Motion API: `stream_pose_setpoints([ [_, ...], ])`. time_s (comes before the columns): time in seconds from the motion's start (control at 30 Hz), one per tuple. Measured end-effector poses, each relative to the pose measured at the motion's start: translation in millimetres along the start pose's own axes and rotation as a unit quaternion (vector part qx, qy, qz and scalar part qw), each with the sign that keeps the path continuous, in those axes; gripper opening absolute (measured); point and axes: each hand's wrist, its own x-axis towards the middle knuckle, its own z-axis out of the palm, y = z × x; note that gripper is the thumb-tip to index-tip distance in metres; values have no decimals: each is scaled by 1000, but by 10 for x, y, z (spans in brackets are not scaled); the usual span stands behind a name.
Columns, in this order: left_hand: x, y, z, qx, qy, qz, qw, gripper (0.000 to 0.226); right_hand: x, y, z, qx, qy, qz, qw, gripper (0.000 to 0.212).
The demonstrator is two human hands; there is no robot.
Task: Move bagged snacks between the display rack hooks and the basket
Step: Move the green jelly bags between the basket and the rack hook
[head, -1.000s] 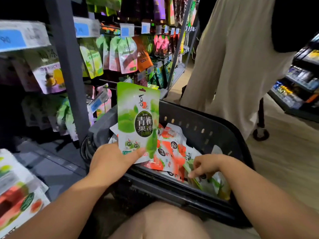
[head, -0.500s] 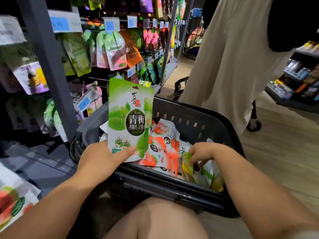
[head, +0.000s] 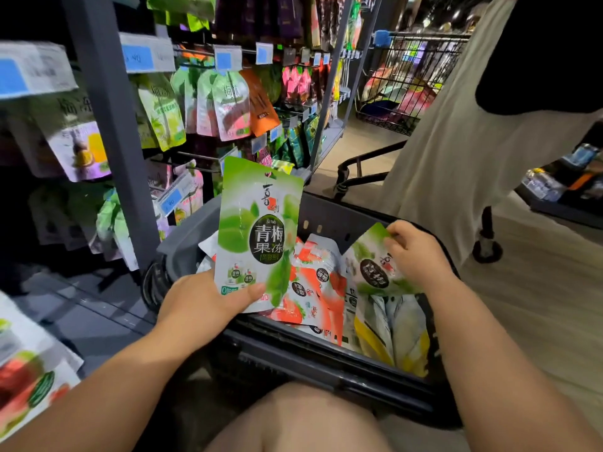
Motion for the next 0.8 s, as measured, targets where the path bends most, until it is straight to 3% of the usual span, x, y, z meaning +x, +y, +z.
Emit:
stream_pose_setpoints([
  [0.17,-8,-10,2,-35,-8,-6,999,68,25,-350,-245,-53,18,-94,994,17],
  [0.4,-19,0,-31,-63,-12,-9,998,66,86,-740,-82,-154,-50,-184,969,27],
  [0.57,-35,2,-62,-66,-20,-8,998,67,91,-636,34,-226,-113,-186,949,30],
  [0.8,-40,26,-80,-65,-15,-10,998,44,79,-580,-75,-141,-62,-195,969,22],
])
